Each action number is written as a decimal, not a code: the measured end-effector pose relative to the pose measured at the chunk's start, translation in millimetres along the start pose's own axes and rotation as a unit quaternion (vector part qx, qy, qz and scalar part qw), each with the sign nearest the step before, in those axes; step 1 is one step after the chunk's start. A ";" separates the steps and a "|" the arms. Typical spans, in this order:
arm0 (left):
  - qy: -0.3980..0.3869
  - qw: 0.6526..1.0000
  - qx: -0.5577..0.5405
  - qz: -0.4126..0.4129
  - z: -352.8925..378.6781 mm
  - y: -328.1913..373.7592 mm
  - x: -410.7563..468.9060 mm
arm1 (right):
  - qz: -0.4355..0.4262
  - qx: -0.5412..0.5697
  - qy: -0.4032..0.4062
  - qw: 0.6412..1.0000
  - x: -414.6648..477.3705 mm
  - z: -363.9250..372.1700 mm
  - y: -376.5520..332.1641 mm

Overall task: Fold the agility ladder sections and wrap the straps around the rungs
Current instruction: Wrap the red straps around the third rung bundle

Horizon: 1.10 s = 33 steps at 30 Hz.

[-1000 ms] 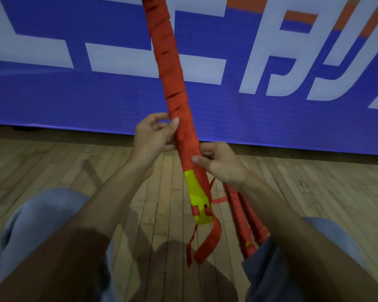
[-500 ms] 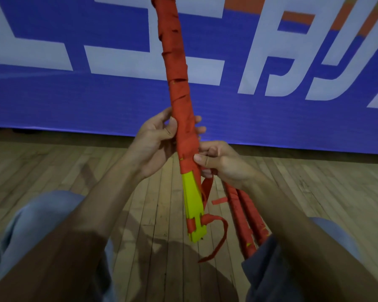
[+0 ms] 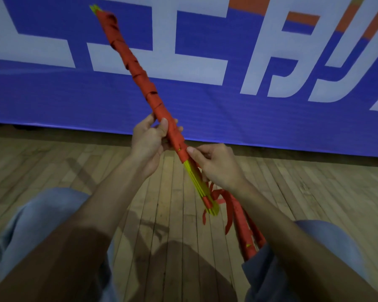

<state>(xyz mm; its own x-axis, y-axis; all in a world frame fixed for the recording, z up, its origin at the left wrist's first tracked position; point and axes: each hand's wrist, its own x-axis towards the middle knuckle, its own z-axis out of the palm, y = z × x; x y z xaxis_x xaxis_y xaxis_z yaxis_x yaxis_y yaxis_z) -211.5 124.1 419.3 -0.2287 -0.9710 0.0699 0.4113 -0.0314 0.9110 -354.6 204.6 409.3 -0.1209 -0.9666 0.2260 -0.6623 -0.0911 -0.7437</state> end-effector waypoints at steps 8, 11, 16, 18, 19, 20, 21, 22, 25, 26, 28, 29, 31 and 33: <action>0.058 0.995 0.076 0.028 3.4 -4.8 -4.3 | -0.021 -0.107 -0.099 0.989 -2.8 13.1 -0.4; 0.055 0.995 0.076 0.035 0.5 1.0 -3.6 | 0.013 0.041 -0.130 0.991 -0.8 5.1 1.4; -0.008 0.999 -0.024 0.037 -0.3 8.0 -5.4 | 0.026 0.265 -0.203 0.942 -2.5 -27.0 -5.5; -0.058 0.996 -0.050 0.034 2.5 8.9 -7.7 | -0.004 0.292 -0.234 0.927 -2.4 -28.6 -1.8; -0.085 0.995 -0.052 0.030 3.8 8.6 -9.2 | -0.011 0.306 -0.248 0.919 -1.6 -26.9 2.1; -0.111 0.992 -0.050 0.023 5.2 8.3 -10.9 | -0.019 0.320 -0.267 0.909 -1.8 -25.0 3.9; -0.135 0.989 -0.054 0.013 6.9 8.1 -12.8 | -0.027 0.330 -0.289 0.898 -2.5 -22.9 4.9; -0.157 0.986 -0.063 0.001 8.4 7.6 -14.9 | -0.035 0.339 -0.313 0.887 -3.1 -20.8 4.6; -0.215 0.971 -0.106 -0.024 10.5 9.0 -21.5 | -0.054 0.347 -0.364 0.863 -4.0 -14.2 5.1; -0.224 0.968 -0.107 -0.024 9.8 9.8 -22.7 | -0.038 0.347 -0.355 0.868 -2.6 -11.7 6.5; -0.231 0.968 -0.095 -0.020 7.4 12.0 -22.5 | -0.018 0.326 -0.328 0.887 -1.8 -10.0 5.9; -0.230 0.970 -0.083 -0.017 6.0 12.8 -22.0 | -0.021 0.307 -0.309 0.900 -1.6 -10.0 6.7; -0.211 0.976 -0.046 -0.007 4.1 14.6 -20.2 | -0.024 0.261 -0.266 0.928 0.5 -11.4 8.1; -0.174 0.985 -0.009 0.003 3.1 14.5 -16.8 | 0.003 0.219 -0.210 0.953 2.5 -12.1 8.8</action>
<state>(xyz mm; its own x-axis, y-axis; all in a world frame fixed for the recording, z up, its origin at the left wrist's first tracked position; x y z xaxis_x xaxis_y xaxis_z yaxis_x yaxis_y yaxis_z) -204.4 140.7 432.6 -0.5129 -0.8317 0.2126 0.4279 -0.0331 0.9032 -369.7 204.2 410.9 0.2441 -0.9696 0.0173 -0.2785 -0.0872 -0.9565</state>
